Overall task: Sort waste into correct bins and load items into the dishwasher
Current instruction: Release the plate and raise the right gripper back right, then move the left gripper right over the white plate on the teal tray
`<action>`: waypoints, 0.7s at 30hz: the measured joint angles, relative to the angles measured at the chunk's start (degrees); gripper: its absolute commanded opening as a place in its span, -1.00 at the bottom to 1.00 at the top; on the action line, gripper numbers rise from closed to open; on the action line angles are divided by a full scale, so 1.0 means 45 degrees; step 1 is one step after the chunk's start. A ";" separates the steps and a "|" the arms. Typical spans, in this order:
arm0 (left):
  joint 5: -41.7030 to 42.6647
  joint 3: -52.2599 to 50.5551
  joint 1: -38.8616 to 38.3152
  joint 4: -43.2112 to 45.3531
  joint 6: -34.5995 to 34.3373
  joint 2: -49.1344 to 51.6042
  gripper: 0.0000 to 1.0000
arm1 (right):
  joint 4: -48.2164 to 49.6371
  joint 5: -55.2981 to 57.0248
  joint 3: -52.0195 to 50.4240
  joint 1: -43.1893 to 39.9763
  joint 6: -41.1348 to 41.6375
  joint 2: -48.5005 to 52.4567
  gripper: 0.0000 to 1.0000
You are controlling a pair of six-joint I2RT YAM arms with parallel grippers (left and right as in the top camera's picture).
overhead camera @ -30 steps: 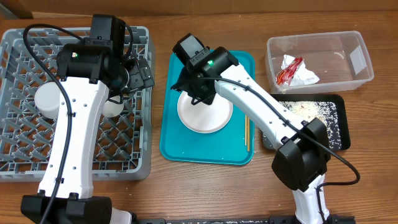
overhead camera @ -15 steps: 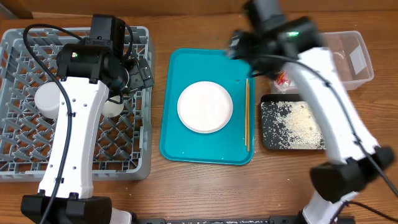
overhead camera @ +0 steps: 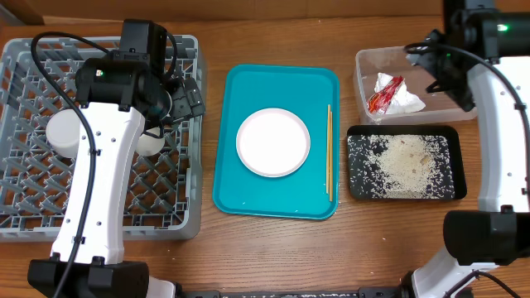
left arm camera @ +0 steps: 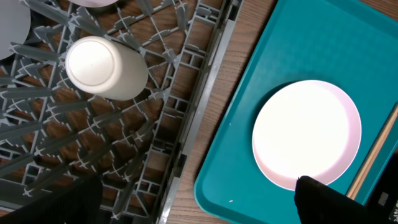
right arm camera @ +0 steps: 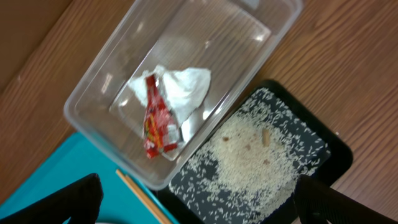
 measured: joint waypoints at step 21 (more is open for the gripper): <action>0.5061 -0.0408 -0.1681 0.0738 0.0170 0.0005 1.00 | 0.0005 0.0175 0.0000 -0.0874 -0.0039 0.0000 1.00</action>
